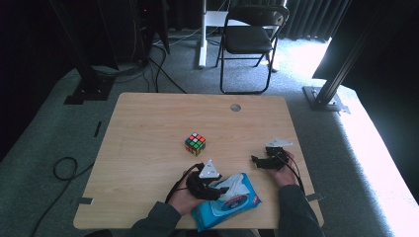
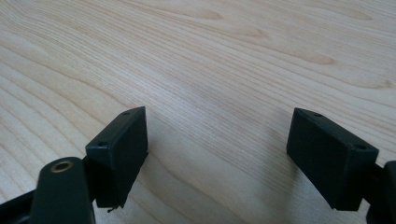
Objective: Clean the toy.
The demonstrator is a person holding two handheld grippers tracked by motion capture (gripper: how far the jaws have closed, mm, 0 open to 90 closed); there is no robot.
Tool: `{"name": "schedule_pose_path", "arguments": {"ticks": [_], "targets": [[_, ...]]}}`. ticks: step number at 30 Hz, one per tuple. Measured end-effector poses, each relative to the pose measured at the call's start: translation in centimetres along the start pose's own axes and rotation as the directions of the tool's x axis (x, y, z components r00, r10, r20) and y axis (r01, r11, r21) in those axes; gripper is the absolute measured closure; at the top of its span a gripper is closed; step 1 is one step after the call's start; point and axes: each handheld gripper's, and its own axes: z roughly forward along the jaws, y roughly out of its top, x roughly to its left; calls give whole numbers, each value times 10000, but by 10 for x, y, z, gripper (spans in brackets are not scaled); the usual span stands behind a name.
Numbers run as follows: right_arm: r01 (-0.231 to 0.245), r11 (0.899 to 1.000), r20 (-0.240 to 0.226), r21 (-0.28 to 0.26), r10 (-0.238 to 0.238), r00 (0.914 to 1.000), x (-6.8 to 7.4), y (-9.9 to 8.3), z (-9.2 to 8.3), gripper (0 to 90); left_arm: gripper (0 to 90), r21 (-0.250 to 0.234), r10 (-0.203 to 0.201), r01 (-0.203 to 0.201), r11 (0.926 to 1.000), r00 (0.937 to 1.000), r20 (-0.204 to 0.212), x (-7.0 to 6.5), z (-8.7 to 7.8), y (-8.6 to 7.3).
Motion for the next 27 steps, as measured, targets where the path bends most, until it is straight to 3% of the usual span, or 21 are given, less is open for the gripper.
{"name": "schedule_pose_path", "arguments": {"ticks": [4,13,21,27], "targets": [[-2,10000,0,1,2,10000,0,0,0,203,563,119,160,-162,9998,9998,125,-1,2,-1],[-5,10000,-1,3,5,10000,0,0,0,203,869,69,973,-976,9952,9947,323,-11,3,-1],[-7,10000,0,4,7,10000,0,0,0,203,890,-137,1328,-1327,9911,9911,80,-15,-2,2],[-4,10000,-1,3,4,10000,0,0,0,203,890,-281,1101,-1094,9936,9936,239,-12,-3,1]]}}
